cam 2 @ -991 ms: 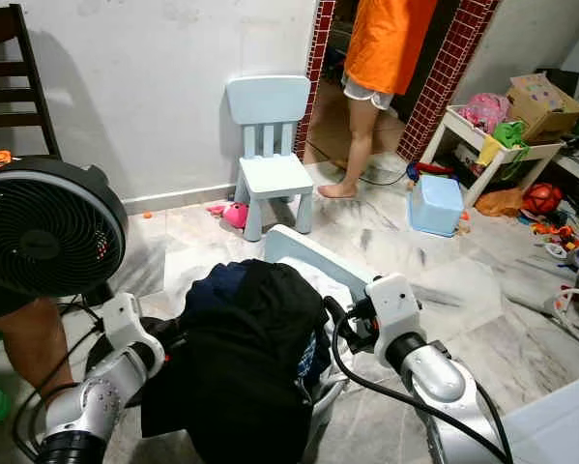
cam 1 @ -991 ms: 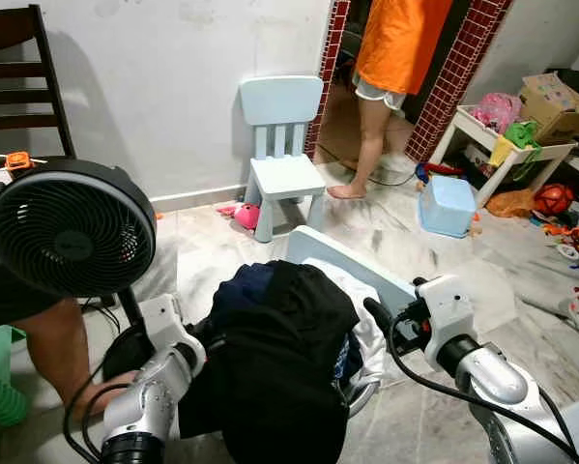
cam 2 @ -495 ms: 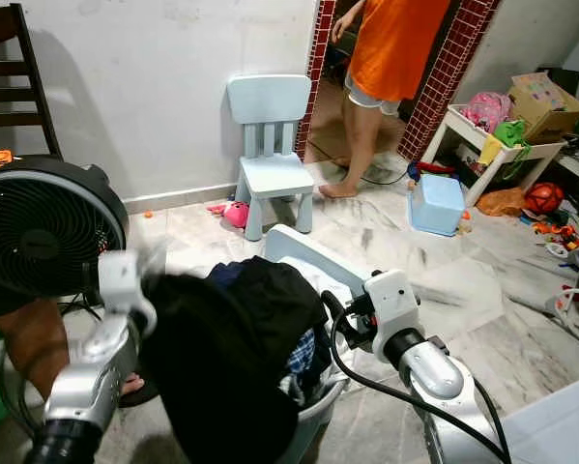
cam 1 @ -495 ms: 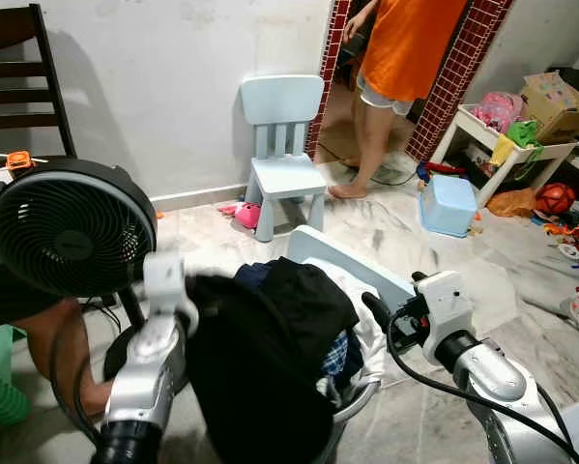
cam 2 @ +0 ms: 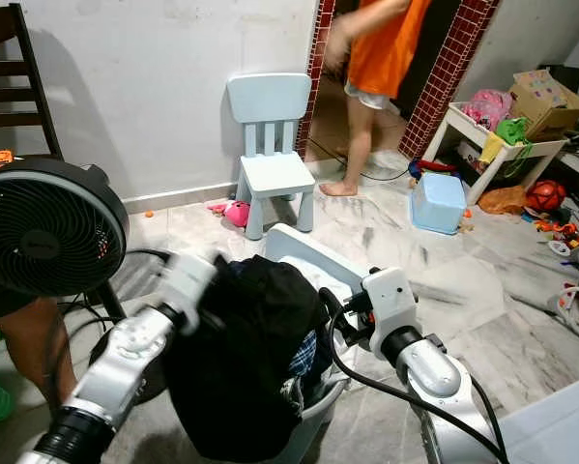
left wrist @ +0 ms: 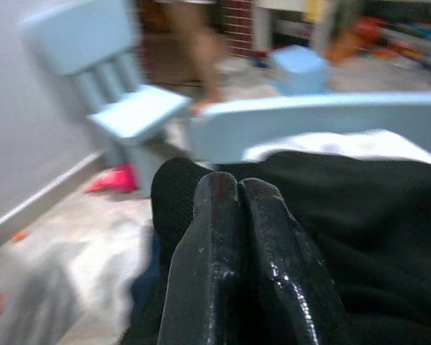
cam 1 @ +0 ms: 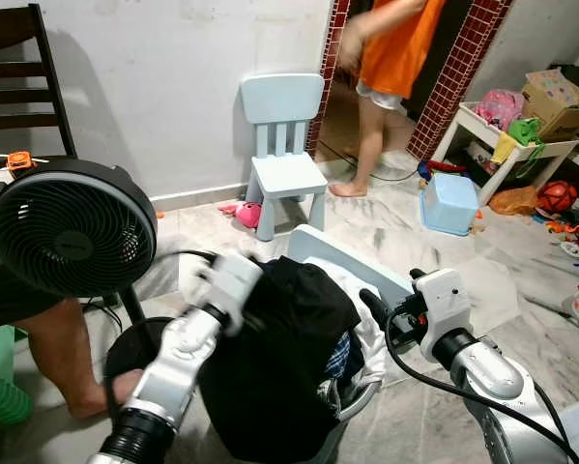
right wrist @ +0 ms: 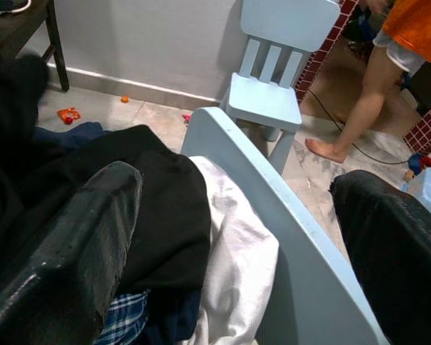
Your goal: Hang hanger
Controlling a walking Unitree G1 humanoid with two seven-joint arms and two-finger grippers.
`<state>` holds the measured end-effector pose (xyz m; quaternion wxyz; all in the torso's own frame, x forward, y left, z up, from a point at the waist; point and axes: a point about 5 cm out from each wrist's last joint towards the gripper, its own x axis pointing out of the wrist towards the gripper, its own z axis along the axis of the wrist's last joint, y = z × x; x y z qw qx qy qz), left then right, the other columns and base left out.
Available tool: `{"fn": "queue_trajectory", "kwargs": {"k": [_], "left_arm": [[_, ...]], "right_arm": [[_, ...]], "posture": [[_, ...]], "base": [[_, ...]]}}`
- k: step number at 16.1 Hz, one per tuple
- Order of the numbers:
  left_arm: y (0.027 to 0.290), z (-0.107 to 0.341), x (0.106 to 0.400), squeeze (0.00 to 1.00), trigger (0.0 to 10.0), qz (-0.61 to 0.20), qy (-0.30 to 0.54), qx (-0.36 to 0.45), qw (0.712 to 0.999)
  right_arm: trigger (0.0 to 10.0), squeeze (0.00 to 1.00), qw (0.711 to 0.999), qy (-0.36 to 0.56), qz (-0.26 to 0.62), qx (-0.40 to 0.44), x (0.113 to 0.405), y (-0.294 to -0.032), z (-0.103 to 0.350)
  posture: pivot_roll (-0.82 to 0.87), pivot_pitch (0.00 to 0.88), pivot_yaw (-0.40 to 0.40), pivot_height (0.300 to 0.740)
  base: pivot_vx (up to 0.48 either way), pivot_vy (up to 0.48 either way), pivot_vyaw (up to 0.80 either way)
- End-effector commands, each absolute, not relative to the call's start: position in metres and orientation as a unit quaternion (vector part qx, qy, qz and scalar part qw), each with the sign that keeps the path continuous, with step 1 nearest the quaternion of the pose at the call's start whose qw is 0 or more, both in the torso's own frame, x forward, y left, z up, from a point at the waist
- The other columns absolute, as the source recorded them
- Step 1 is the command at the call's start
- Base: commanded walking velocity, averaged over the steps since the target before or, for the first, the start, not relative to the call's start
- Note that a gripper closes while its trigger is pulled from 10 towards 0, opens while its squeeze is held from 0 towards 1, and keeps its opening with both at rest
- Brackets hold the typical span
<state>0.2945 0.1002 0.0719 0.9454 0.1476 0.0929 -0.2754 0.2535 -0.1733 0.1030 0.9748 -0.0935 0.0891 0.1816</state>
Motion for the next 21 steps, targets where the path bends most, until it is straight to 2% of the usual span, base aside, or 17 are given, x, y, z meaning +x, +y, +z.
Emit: {"fn": "queue_trajectory", "kwargs": {"k": [1,5,7,8,9,10,11,13,14,21], "left_arm": [[0.088,0.067,0.285,0.0,0.0,-0.333,0.1,0.155,0.925],[0.072,0.041,0.253,0.0,0.0,-0.479,0.151,0.212,0.838],[0.071,0.036,0.251,0.0,0.0,-0.48,0.157,0.215,0.836],[0.073,0.035,0.255,0.0,10.0,-0.455,0.16,0.221,0.847],[0.077,0.033,0.259,0.0,10.0,-0.427,0.171,0.212,0.862],[0.084,0.036,0.264,0.7,10.0,-0.381,0.179,0.168,0.891],[0.092,0.038,0.27,1.0,10.0,-0.33,0.187,0.137,0.915],[0.111,0.042,0.276,1.0,10.0,-0.234,0.208,0.038,0.949],[0.114,0.045,0.277,1.0,10.0,-0.208,0.208,0.006,0.956],[0.129,0.06,0.273,1.0,10.0,-0.03,0.201,-0.155,0.967]], "right_arm": [[10.0,0.0,0.976,0.093,0.171,-0.094,0.254,-0.177,0.102],[10.0,0.0,0.976,0.094,0.171,-0.096,0.253,-0.176,0.101],[10.0,0.0,0.976,0.093,0.171,-0.096,0.255,-0.176,0.101],[10.0,0.0,0.976,0.091,0.172,-0.096,0.257,-0.175,0.102],[10.0,0.0,0.976,0.089,0.175,-0.097,0.259,-0.174,0.103],[10.0,0.0,0.976,0.087,0.176,-0.097,0.262,-0.173,0.105],[10.0,0.0,0.976,0.087,0.175,-0.096,0.262,-0.173,0.104],[10.0,0.0,0.975,0.093,0.176,-0.095,0.257,-0.174,0.101],[10.0,0.0,0.975,0.095,0.177,-0.095,0.256,-0.173,0.1],[10.0,0.0,0.975,0.094,0.178,-0.094,0.258,-0.173,0.1]], "posture": [[-0.13,0.0,-0.104,0.74],[-0.13,0.0,-0.11,0.74],[-0.13,0.0,-0.117,0.74],[-0.12,0.0,-0.12,0.74],[-0.12,0.0,-0.119,0.74],[-0.12,0.0,-0.121,0.74],[-0.12,0.0,-0.122,0.74],[-0.11,0.0,-0.123,0.74],[-0.11,0.0,-0.121,0.74],[-0.1,0.0,-0.118,0.74]], "base": [[0.0,0.0,0.0],[0.0,0.0,0.0],[0.0,0.0,0.0],[0.0,0.0,0.0],[0.0,0.0,0.0],[0.0,0.0,0.0],[0.0,0.0,0.0],[0.0,0.0,0.0],[0.0,0.0,0.0],[0.0,0.0,0.0]]}}
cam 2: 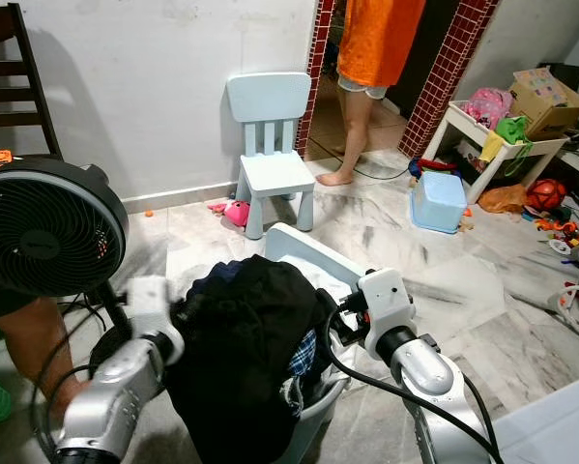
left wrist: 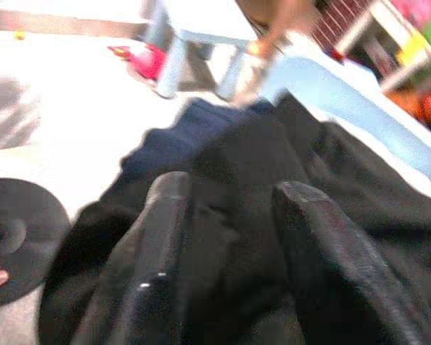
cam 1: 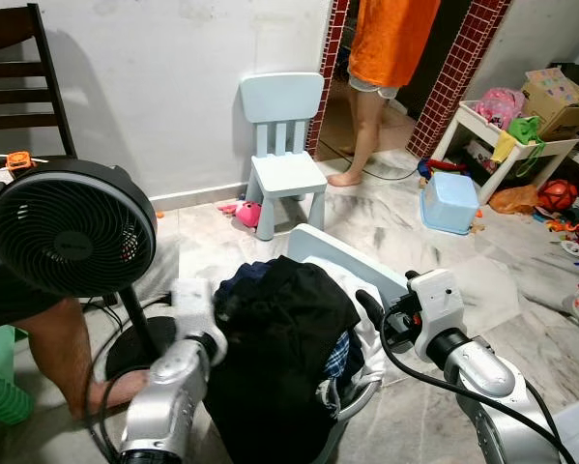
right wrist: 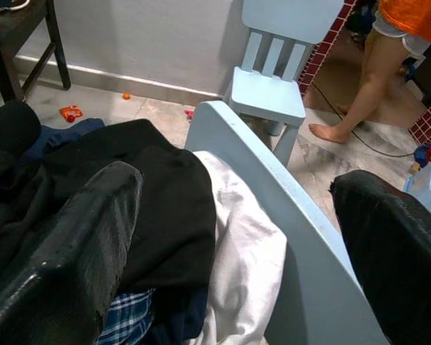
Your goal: Hang hanger
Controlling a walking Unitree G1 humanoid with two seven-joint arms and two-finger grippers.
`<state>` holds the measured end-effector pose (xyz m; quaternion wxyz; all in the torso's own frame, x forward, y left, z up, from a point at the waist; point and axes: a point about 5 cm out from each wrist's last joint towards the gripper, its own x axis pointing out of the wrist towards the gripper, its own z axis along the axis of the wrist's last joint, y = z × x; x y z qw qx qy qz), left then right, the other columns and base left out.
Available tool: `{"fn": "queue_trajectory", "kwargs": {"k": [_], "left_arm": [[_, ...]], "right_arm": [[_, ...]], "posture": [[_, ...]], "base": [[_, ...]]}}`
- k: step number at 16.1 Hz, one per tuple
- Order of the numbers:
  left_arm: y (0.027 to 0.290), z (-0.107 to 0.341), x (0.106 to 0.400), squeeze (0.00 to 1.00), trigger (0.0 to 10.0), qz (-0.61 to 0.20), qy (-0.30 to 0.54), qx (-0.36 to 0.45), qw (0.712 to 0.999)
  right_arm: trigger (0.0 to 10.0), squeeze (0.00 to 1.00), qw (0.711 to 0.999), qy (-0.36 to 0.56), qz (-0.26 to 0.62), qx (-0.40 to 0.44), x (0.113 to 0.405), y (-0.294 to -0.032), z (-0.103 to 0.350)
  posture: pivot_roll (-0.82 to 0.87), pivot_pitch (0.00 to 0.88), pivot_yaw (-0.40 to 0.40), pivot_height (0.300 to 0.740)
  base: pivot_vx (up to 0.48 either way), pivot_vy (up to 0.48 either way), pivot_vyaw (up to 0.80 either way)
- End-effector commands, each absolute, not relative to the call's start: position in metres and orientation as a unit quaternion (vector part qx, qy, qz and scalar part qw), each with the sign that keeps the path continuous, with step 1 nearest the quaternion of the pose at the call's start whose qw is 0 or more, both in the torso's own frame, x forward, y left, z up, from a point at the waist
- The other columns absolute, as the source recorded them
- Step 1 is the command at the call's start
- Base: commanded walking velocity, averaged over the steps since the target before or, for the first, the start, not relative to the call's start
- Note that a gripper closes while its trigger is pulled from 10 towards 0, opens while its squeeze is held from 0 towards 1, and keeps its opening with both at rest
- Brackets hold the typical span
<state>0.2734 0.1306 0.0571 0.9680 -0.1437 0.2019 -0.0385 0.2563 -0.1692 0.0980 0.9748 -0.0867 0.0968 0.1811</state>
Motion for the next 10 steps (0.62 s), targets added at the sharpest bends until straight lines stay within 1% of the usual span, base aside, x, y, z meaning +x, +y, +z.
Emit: {"fn": "queue_trajectory", "kwargs": {"k": [1,2,4,5,6,7,9,10], "left_arm": [[0.132,0.063,0.274,1.0,10.0,-0.012,0.194,-0.162,0.967],[0.133,0.066,0.275,1.0,10.0,-0.003,0.19,-0.168,0.967],[0.143,0.074,0.28,1.0,10.0,0.034,0.182,-0.205,0.961],[0.147,0.074,0.283,1.0,10.0,0.046,0.182,-0.228,0.955],[0.149,0.073,0.288,1.0,10.0,0.061,0.192,-0.268,0.942],[0.15,0.075,0.292,1.0,10.0,0.063,0.19,-0.288,0.936],[0.15,0.077,0.3,1.0,10.0,0.054,0.196,-0.3,0.932],[0.149,0.078,0.306,1.0,10.0,0.044,0.203,-0.309,0.928]], "right_arm": [[10.0,0.0,0.975,0.093,0.178,-0.095,0.259,-0.173,0.1],[10.0,0.0,0.975,0.093,0.178,-0.095,0.259,-0.173,0.101],[10.0,0.0,0.975,0.093,0.177,-0.094,0.259,-0.173,0.1],[10.0,0.0,0.975,0.094,0.178,-0.094,0.258,-0.172,0.098],[10.0,0.0,0.975,0.094,0.178,-0.092,0.259,-0.171,0.098],[10.0,0.0,0.976,0.092,0.178,-0.089,0.26,-0.17,0.1],[10.0,0.0,0.975,0.09,0.183,-0.088,0.261,-0.17,0.101],[10.0,0.0,0.969,0.095,0.217,-0.067,0.252,-0.172,0.102]], "posture": [[-0.1,0.0,-0.115,0.74],[-0.1,0.0,-0.115,0.74],[-0.09,0.0,-0.115,0.74],[-0.09,0.0,-0.121,0.74],[-0.09,0.0,-0.121,0.74],[-0.09,0.0,-0.12,0.74],[-0.1,0.0,-0.116,0.74],[-0.11,0.0,-0.115,0.74]], "base": [[0.0,0.0,0.0],[0.0,0.0,0.0],[0.0,0.0,0.0],[0.0,0.0,0.0],[0.0,0.0,0.0],[0.0,0.0,0.0],[0.0,0.0,0.0],[0.0,0.0,0.0]]}}
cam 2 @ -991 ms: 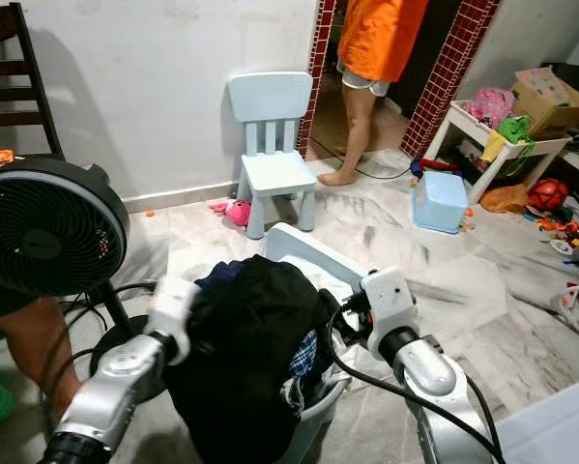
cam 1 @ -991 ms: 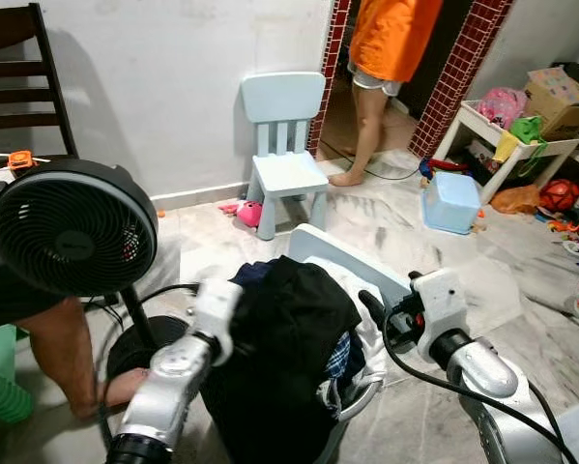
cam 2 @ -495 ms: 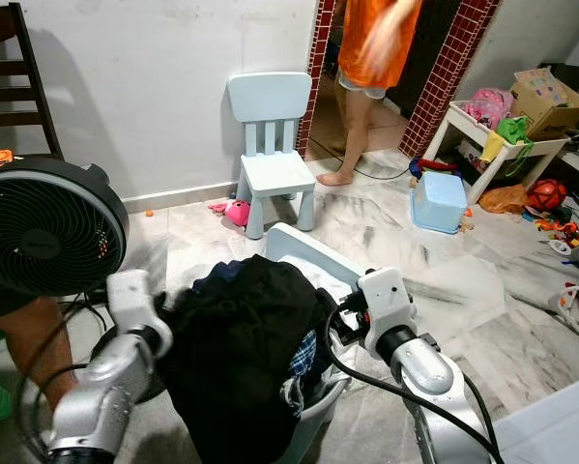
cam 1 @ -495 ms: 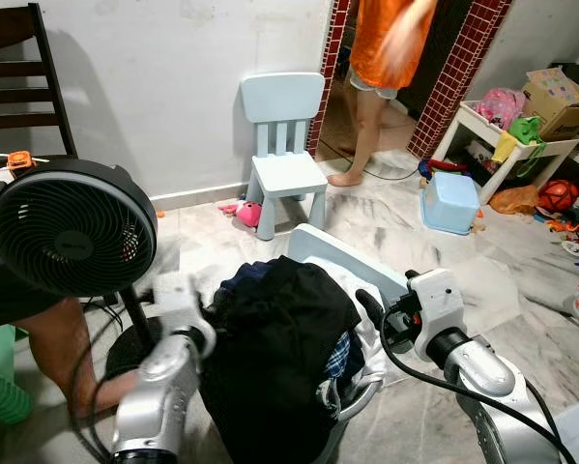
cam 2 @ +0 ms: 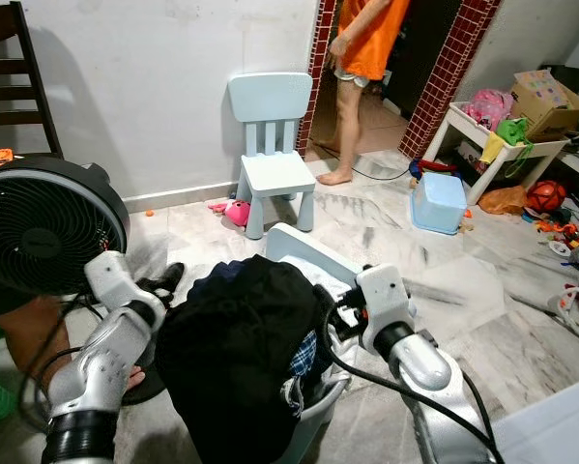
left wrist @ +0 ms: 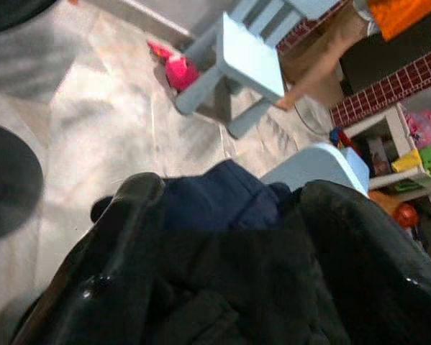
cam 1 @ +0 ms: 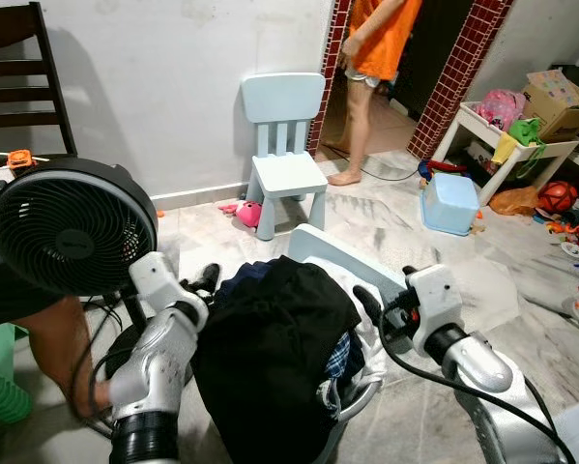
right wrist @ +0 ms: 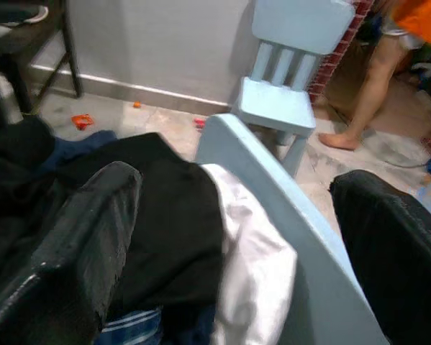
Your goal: Hang hanger
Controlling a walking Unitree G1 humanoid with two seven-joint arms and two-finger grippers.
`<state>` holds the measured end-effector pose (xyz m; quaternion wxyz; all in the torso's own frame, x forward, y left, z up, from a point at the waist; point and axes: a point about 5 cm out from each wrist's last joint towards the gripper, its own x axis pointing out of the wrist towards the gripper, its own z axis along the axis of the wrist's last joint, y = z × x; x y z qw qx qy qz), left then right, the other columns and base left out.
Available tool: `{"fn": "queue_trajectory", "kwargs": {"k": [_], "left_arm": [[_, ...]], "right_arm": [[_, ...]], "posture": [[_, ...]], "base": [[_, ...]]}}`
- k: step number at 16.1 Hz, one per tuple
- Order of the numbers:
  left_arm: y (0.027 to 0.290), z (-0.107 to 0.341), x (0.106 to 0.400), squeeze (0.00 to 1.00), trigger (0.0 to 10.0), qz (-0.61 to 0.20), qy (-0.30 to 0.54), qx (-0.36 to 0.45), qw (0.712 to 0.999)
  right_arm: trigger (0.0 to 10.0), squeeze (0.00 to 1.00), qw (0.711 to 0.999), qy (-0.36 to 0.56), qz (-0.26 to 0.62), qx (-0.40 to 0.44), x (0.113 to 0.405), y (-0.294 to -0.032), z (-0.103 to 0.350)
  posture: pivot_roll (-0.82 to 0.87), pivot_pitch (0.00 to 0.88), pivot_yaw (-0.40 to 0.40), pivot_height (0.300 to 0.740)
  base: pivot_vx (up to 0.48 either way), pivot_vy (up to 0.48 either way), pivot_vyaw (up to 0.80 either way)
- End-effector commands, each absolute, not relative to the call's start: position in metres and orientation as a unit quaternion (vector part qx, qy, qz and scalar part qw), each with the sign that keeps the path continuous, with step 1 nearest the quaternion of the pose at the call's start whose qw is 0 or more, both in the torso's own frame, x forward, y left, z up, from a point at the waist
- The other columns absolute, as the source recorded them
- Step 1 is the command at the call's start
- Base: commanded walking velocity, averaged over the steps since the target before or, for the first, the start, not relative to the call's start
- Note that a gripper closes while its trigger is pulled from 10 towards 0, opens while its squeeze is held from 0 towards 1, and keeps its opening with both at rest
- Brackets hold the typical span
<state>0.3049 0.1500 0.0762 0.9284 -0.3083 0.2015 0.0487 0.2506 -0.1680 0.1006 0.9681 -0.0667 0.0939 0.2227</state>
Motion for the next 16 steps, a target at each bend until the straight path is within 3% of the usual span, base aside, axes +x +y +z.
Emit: {"fn": "queue_trajectory", "kwargs": {"k": [1,5,10,11,12,13,14,16], "left_arm": [[0.146,0.079,0.31,1.0,10.0,0.036,0.207,-0.322,0.923],[0.135,0.071,0.317,1.0,10.0,0.016,0.25,-0.353,0.902],[0.125,0.06,0.322,1.0,10.0,-0.035,0.316,-0.299,0.9],[0.125,0.057,0.321,0.57,10.0,-0.04,0.33,-0.287,0.898],[0.125,0.055,0.321,0.46,10.0,-0.044,0.337,-0.285,0.896],[0.127,0.05,0.319,0.14,10.0,-0.045,0.353,-0.282,0.891],[0.127,0.045,0.317,0.0,10.0,-0.05,0.367,-0.272,0.888],[0.13,0.039,0.315,0.0,10.0,-0.062,0.386,-0.226,0.892]], "right_arm": [[10.0,0.0,0.961,0.101,0.25,-0.06,0.241,-0.173,0.103],[10.0,0.0,0.951,0.15,0.252,-0.103,0.218,-0.201,0.095],[10.0,0.0,0.944,0.148,0.265,-0.131,0.212,-0.198,0.097],[10.0,0.0,0.944,0.148,0.265,-0.133,0.211,-0.197,0.097],[10.0,0.0,0.944,0.148,0.263,-0.133,0.21,-0.197,0.096],[10.0,0.0,0.945,0.148,0.261,-0.134,0.209,-0.196,0.095],[10.0,0.0,0.945,0.147,0.259,-0.134,0.209,-0.195,0.095],[10.0,0.0,0.946,0.145,0.256,-0.136,0.208,-0.194,0.095]], "posture": [[-0.12,0.0,-0.11,0.74],[-0.16,0.0,-0.098,0.74],[-0.18,0.0,-0.071,0.74],[-0.18,0.0,-0.065,0.74],[-0.18,0.0,-0.059,0.74],[-0.18,0.0,-0.053,0.74],[-0.18,0.0,-0.053,0.74],[-0.18,0.0,-0.043,0.74]], "base": [[0.0,0.0,0.0],[0.0,0.0,0.0],[0.0,0.0,0.0],[0.0,0.0,0.0],[0.0,0.0,0.0],[0.0,0.0,0.0],[0.0,0.0,0.0],[0.0,0.0,0.0]]}}
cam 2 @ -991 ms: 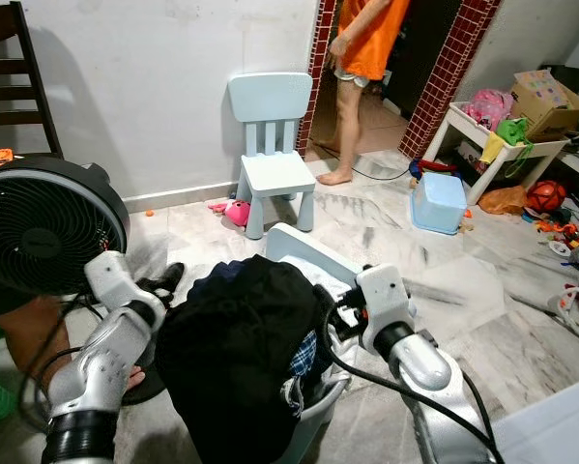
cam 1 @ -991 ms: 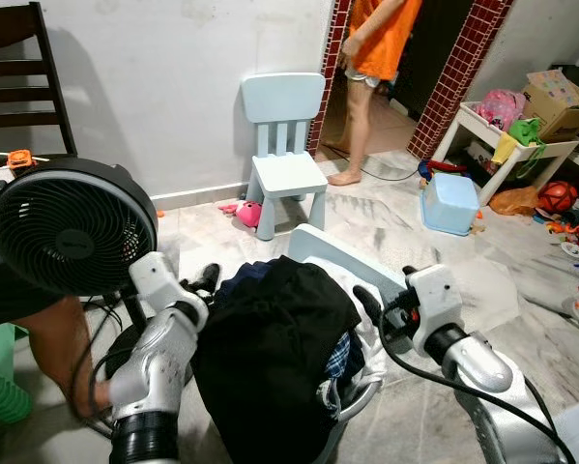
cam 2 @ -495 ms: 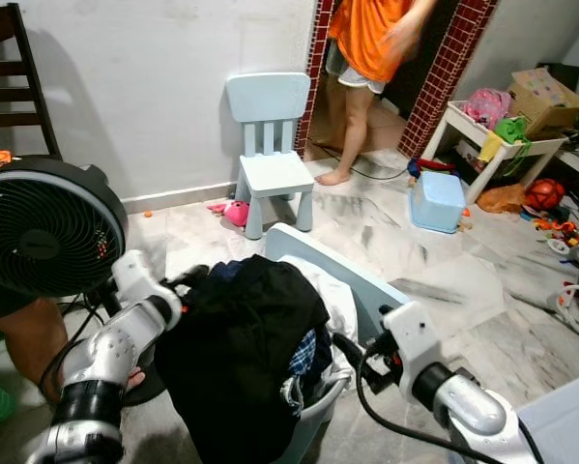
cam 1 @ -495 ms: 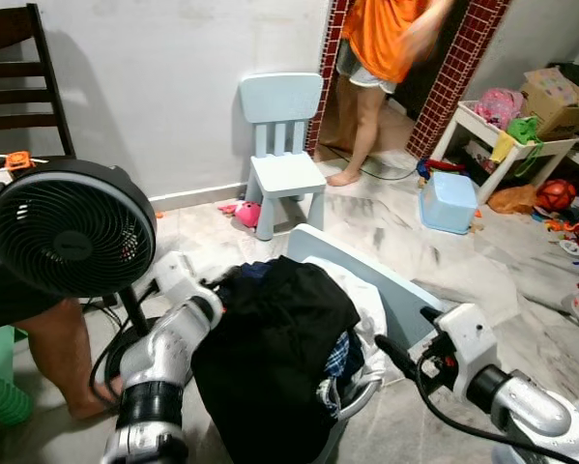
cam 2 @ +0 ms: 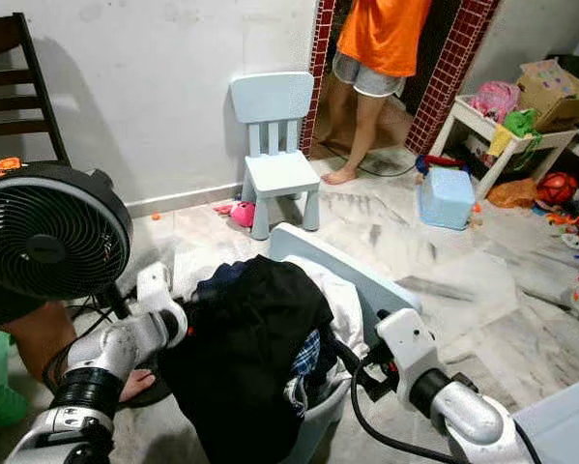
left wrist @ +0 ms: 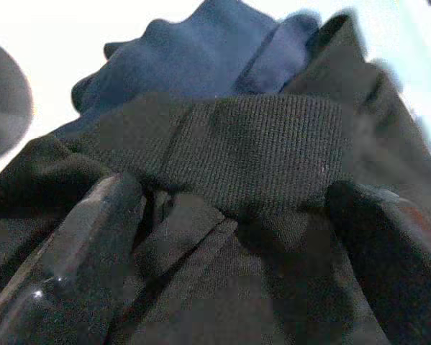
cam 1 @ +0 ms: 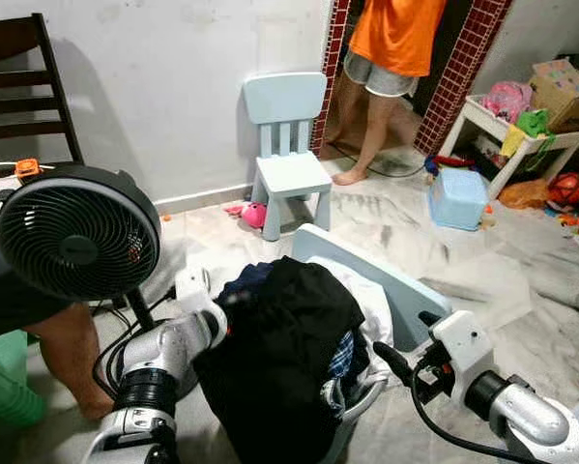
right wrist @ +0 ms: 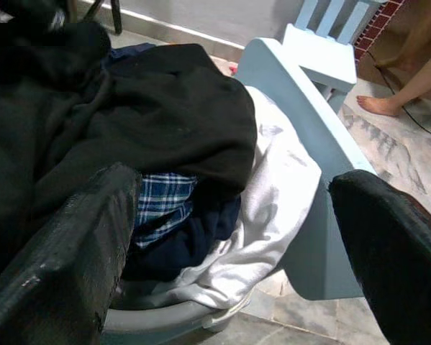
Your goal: Hang hanger
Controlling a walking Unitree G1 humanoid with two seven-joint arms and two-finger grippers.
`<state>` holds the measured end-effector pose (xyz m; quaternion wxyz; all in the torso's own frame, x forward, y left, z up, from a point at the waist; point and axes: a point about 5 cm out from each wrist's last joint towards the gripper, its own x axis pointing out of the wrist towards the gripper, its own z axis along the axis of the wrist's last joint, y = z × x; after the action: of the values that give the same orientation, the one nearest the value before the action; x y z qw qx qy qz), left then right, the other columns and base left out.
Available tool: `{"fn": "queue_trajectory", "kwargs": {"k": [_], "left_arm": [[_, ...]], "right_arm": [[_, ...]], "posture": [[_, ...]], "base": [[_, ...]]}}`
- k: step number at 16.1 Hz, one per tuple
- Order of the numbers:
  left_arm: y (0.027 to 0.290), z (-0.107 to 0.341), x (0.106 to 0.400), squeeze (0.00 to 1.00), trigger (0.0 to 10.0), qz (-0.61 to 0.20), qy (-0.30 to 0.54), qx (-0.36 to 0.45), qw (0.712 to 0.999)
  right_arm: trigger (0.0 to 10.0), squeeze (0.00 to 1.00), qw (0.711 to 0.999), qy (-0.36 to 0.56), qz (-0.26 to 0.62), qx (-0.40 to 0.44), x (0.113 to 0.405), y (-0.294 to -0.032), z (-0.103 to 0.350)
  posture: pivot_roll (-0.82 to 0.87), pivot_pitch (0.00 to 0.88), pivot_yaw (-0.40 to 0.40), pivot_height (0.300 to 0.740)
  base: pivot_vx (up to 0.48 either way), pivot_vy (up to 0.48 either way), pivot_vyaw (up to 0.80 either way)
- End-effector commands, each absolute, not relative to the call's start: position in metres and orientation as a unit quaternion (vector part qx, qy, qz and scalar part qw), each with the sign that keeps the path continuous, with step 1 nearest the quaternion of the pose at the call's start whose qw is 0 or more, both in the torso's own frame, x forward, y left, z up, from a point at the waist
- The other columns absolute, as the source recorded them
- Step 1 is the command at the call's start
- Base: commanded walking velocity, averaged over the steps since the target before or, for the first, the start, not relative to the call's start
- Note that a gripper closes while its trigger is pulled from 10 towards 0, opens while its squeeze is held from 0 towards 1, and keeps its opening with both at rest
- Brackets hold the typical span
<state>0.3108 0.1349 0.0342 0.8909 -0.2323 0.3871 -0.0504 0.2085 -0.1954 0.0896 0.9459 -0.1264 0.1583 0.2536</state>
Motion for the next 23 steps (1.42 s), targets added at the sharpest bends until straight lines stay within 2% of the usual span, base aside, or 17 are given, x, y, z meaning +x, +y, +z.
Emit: {"fn": "queue_trajectory", "kwargs": {"k": [1,3,6,7,10,17,23], "left_arm": [[0.135,0.04,0.318,0.0,10.0,-0.056,0.378,-0.19,0.904],[0.143,0.05,0.328,0.0,10.0,-0.029,0.336,-0.155,0.929],[0.149,0.058,0.333,0.0,10.0,-0.011,0.298,-0.127,0.946],[0.147,0.054,0.33,0.0,10.0,-0.015,0.309,-0.141,0.94],[0.145,0.041,0.323,0.0,10.0,-0.036,0.34,-0.117,0.932],[0.144,0.055,0.339,0.0,10.0,-0.067,0.302,-0.06,0.949],[0.111,0.058,0.344,0.0,10.0,-0.11,0.299,-0.088,0.944]], "right_arm": [[10.0,0.0,0.947,0.144,0.253,-0.137,0.208,-0.193,0.095],[10.0,0.0,0.947,0.142,0.253,-0.138,0.209,-0.191,0.093],[10.0,0.0,0.946,0.139,0.257,-0.14,0.209,-0.187,0.092],[10.0,0.0,0.946,0.138,0.258,-0.14,0.21,-0.186,0.092],[10.0,0.0,0.946,0.134,0.26,-0.142,0.212,-0.184,0.093],[10.0,0.0,0.947,0.125,0.257,-0.146,0.212,-0.183,0.095],[10.0,0.0,0.949,0.115,0.251,-0.15,0.214,-0.184,0.097]], "posture": [[-0.18,0.0,-0.043,0.74],[-0.18,0.0,-0.043,0.74],[-0.17,0.0,-0.051,0.74],[-0.17,0.0,-0.051,0.74],[-0.16,0.0,-0.053,0.74],[-0.18,0.0,-0.053,0.74],[-0.19,0.0,-0.05,0.74]], "base": [[0.0,0.0,0.0],[0.0,0.0,0.0],[0.0,0.0,0.0],[0.0,0.0,0.0],[0.0,0.0,0.0],[0.0,0.0,0.0],[0.0,0.0,0.0]]}}
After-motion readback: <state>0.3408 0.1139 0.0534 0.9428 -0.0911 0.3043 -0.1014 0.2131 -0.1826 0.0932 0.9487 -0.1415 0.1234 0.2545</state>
